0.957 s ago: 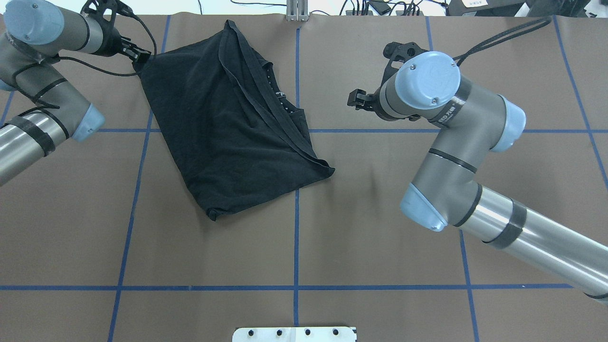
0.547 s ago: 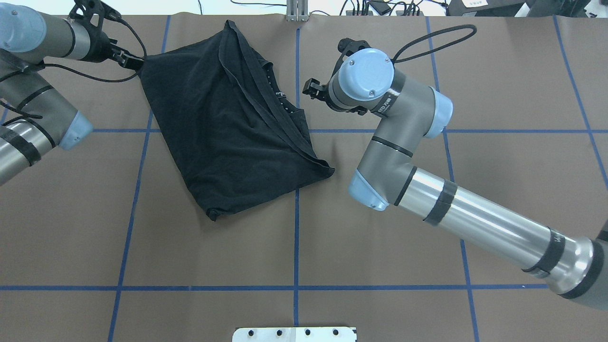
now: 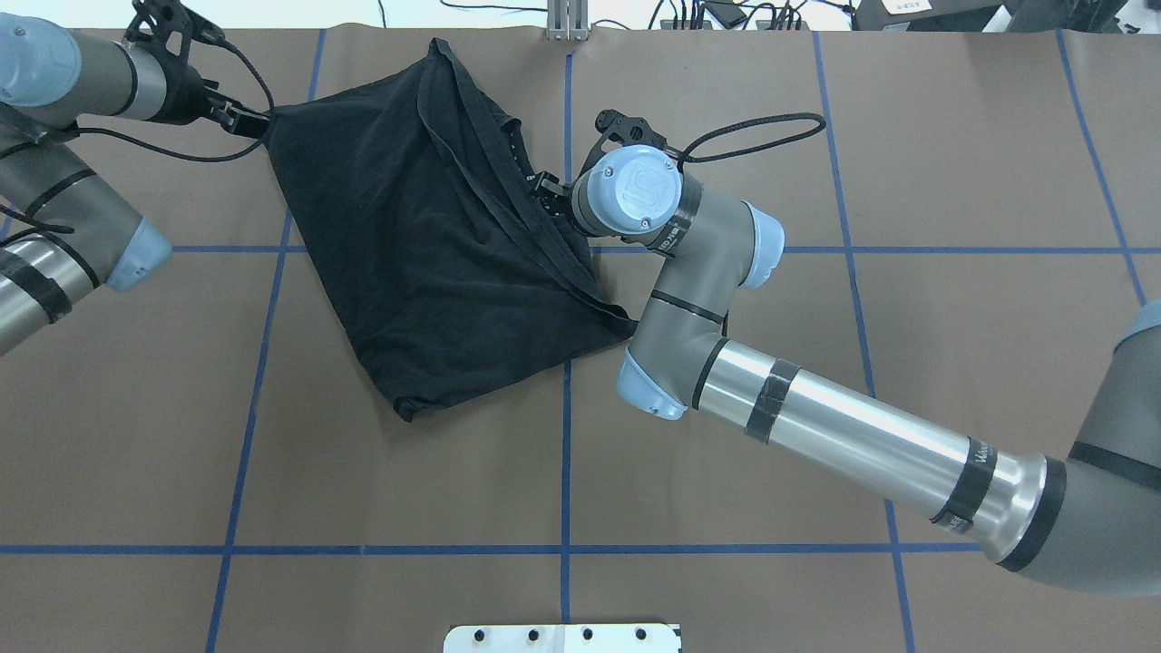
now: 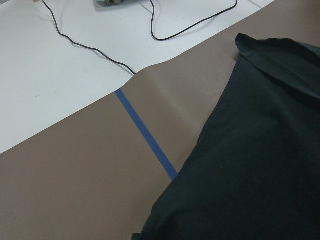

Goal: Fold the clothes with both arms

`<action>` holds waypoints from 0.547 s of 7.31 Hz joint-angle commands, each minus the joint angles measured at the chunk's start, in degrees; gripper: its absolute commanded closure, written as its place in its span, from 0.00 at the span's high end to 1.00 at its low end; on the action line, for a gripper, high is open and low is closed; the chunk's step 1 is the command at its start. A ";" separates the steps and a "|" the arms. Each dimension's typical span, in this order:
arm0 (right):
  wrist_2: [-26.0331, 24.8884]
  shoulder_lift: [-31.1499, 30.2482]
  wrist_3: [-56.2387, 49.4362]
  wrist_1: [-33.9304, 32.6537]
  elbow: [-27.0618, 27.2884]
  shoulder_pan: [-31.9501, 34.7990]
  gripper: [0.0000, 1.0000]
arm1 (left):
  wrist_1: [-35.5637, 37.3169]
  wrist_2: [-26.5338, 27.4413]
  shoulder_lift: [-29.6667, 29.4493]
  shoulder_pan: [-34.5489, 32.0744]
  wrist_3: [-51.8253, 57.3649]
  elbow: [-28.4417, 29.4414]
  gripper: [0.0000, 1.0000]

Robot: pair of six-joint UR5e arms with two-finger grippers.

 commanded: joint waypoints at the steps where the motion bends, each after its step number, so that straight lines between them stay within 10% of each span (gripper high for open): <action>1: -2.05 0.13 0.91 0.13 -0.48 -1.32 0.84 | -0.09 0.05 0.05 0.00 -0.03 0.07 1.00; 4: -2.32 -0.13 0.56 -0.40 -0.91 -1.76 0.67 | -0.09 -0.04 0.84 0.00 0.06 -0.01 1.00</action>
